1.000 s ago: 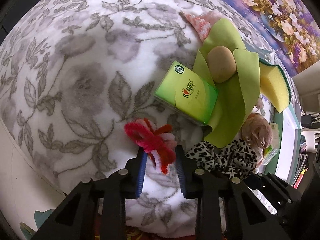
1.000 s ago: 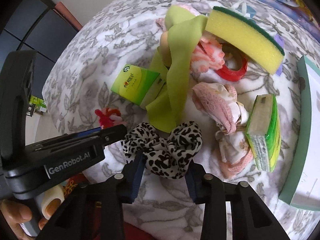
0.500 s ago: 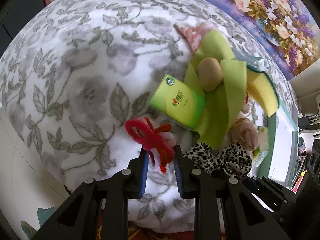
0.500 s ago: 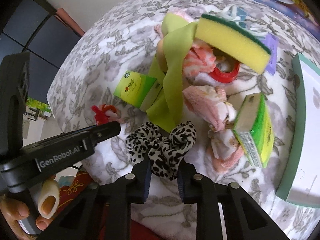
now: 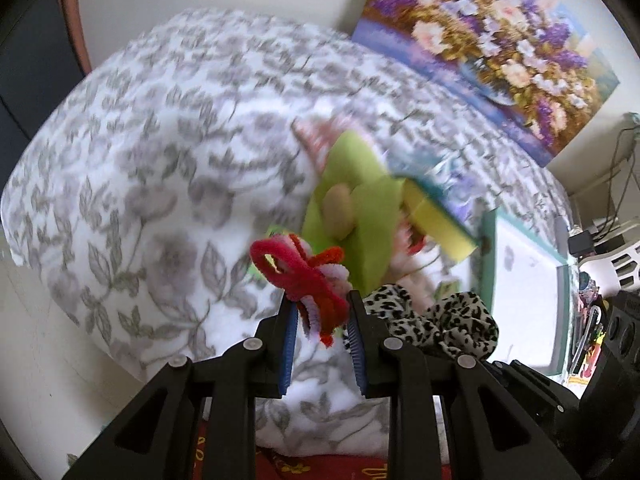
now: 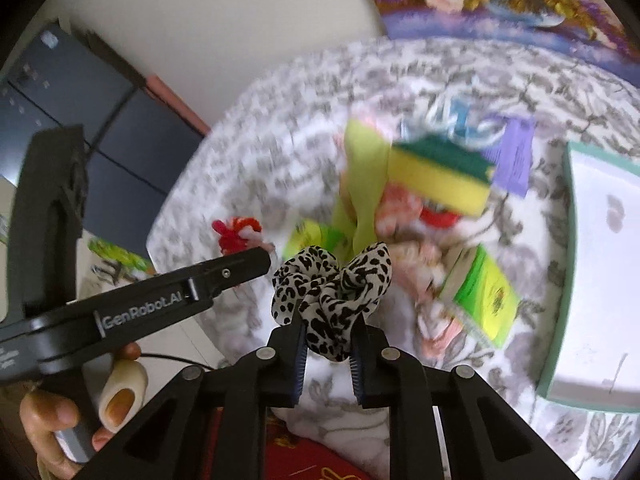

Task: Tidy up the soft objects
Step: 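Carry the scrunchie to the tray with right tool while left tool drops red hair tie there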

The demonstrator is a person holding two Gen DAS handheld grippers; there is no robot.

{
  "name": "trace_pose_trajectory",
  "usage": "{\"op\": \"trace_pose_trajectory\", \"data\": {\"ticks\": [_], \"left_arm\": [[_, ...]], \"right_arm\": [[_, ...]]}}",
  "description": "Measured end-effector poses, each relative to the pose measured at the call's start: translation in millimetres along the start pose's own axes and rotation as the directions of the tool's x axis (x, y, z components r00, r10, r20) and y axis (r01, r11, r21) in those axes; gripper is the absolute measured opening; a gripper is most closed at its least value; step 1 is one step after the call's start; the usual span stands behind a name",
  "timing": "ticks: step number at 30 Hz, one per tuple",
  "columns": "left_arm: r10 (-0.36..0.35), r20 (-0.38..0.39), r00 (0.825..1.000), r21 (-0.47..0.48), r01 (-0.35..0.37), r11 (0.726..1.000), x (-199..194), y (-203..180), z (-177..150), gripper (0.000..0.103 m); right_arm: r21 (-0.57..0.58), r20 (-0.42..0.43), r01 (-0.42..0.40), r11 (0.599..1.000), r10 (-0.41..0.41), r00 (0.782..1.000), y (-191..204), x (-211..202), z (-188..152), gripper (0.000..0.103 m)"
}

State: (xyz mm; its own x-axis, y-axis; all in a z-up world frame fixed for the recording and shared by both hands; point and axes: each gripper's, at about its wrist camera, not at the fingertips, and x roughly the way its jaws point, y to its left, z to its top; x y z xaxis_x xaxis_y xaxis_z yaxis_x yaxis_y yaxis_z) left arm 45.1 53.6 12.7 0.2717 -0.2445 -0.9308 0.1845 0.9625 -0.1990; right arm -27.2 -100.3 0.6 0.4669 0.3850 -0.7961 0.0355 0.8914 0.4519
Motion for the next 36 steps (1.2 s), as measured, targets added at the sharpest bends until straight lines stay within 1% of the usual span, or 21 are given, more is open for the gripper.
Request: {"op": "trace_pose_trajectory", "data": {"ticks": [1, 5, 8, 9, 11, 14, 15, 19, 20, 21, 22, 26, 27, 29, 32, 33, 36], "left_arm": [[0.001, 0.006, 1.0, 0.007, -0.001, 1.0, -0.2, -3.3, 2.5, 0.025], [0.002, 0.056, 0.998, 0.052, -0.005, 0.999, -22.7, -27.4, 19.0, 0.025], [-0.019, 0.07, 0.997, 0.091, 0.013, 0.996, -31.2, -50.4, 31.4, 0.025], [-0.031, 0.074, 0.997, 0.105, 0.023, 0.994, -35.2, -60.5, 34.6, 0.025], [-0.043, 0.079, 0.996, 0.124, 0.033, 0.992, -39.9, -77.3, 38.6, 0.025], [-0.049, 0.079, 0.996, 0.162, 0.035, 0.986, -40.5, -106.7, 42.5, 0.025], [-0.05, 0.075, 0.996, 0.178, 0.036, 0.983, -38.4, -117.5, 43.1, 0.025], [-0.054, 0.042, 0.998, 0.224, 0.043, 0.974, -27.7, -152.4, 38.5, 0.025], [-0.053, 0.035, 0.998, 0.234, 0.043, 0.971, -25.4, -161.1, 37.0, 0.025], [-0.047, 0.027, 0.999, 0.252, 0.038, 0.967, -20.3, -173.2, 35.9, 0.025], [-0.041, 0.022, 0.999, 0.266, 0.034, 0.963, -16.1, -182.5, 35.2, 0.025], [-0.013, -0.01, 1.0, 0.317, 0.015, 0.948, 6.5, -216.5, 33.1, 0.025], [-0.007, -0.018, 1.0, 0.323, 0.013, 0.946, 13.5, -223.9, 32.6, 0.025], [-0.004, -0.031, 1.0, 0.337, 0.014, 0.941, 25.5, -236.7, 31.9, 0.025], [-0.012, -0.047, 0.999, 0.355, 0.028, 0.935, 44.7, -255.9, 29.6, 0.025], [-0.017, -0.046, 0.999, 0.356, 0.032, 0.934, 52.8, -262.0, 28.1, 0.025], [-0.027, -0.042, 0.999, 0.355, 0.04, 0.934, 71.1, -271.0, 25.1, 0.025]], "right_arm": [[0.006, 0.021, 0.001, 1.0, -0.001, 1.0, -2.0, -6.3, 2.0, 0.019], [0.056, 0.096, 0.017, 0.998, -0.023, 0.995, -14.1, -27.8, 11.7, 0.019], [0.099, 0.154, 0.089, 0.991, -0.103, 0.983, -27.5, -45.2, 18.4, 0.019], [0.125, 0.175, 0.114, 0.986, -0.135, 0.975, -36.2, -53.8, 21.0, 0.019], [0.176, 0.195, 0.132, 0.976, -0.166, 0.967, -49.2, -64.8, 22.8, 0.019], [0.251, 0.215, 0.202, 0.947, -0.258, 0.942, -74.9, -80.1, 24.2, 0.019], [0.281, 0.216, 0.229, 0.932, -0.294, 0.931, -85.2, -86.4, 25.2, 0.019], [0.382, 0.223, 0.28, 0.881, -0.382, 0.897, -119.4, -103.7, 20.3, 0.019], [0.4, 0.223, 0.3, 0.866, -0.409, 0.885, -125.8, -106.8, 19.4, 0.019], [0.426, 0.217, 0.332, 0.842, -0.452, 0.865, -136.5, -110.9, 18.7, 0.019], [0.445, 0.212, 0.343, 0.827, -0.469, 0.858, -144.5, -112.5, 16.8, 0.019], [0.548, 0.183, 0.329, 0.769, -0.494, 0.85, -179.4, -117.6, 9.0, 0.019], [0.575, 0.178, 0.331, 0.748, -0.509, 0.842, -189.5, -121.1, 5.9, 0.019], [0.607, 0.173, 0.337, 0.719, -0.534, 0.828, -201.3, -126.4, 3.2, 0.019], [0.652, 0.166, 0.348, 0.674, -0.575, 0.801, -219.4, -135.6, -1.9, 0.019], [0.669, 0.159, 0.356, 0.653, -0.593, 0.789, -227.1, -138.6, -4.2, 0.019], [0.702, 0.14, 0.368, 0.609, -0.625, 0.768, -245.9, -143.9, -11.3, 0.019]]}}
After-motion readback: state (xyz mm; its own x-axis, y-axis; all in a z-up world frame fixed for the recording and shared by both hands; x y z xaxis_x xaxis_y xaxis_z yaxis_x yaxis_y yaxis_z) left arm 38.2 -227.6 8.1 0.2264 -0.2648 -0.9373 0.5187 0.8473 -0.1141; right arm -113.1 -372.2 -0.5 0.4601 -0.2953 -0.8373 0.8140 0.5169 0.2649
